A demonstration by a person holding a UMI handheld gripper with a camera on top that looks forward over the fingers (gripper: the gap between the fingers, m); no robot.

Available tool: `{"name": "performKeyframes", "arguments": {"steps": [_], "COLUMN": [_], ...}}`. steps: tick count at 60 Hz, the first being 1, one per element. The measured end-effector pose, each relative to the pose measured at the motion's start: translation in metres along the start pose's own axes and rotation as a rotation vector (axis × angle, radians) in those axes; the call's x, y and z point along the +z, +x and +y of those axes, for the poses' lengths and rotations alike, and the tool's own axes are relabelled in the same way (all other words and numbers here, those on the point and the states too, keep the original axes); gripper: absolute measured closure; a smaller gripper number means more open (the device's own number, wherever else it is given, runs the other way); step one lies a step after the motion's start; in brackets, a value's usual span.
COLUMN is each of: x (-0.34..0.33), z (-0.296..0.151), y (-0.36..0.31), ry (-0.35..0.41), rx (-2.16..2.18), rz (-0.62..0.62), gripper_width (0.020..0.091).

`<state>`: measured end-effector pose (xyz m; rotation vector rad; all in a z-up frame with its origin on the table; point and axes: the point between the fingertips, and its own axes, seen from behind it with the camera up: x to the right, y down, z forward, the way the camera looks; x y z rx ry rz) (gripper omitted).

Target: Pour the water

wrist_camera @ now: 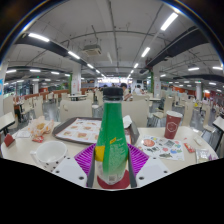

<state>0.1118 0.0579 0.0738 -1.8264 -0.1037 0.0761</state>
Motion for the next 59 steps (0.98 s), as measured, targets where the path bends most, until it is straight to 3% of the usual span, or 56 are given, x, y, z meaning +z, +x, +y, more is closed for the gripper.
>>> {"name": "performKeyframes", "arguments": {"steps": [4,8,9,12,19,30,39,59], "x": [-0.001,-0.005,-0.007,-0.017,-0.057,-0.153,-0.21,-0.246], "z": [0.004,0.015,0.017,0.018,0.012,-0.032,-0.07,-0.11], "y": [-0.001,-0.006,-0.006,-0.005,-0.008,-0.041,-0.09,-0.133], "ry": [-0.035,-0.104,-0.114,-0.142,-0.22,-0.34,-0.389,-0.355], "rx": [0.001,0.025,0.033,0.059,0.025,-0.067,-0.045,-0.042], "rz": [-0.009,-0.028,-0.031,-0.022,0.034,0.1,0.107,0.068], "gripper_width": [0.0523,0.0259,0.0235,0.0267,0.0255,0.0255,0.0258,0.0249]}}
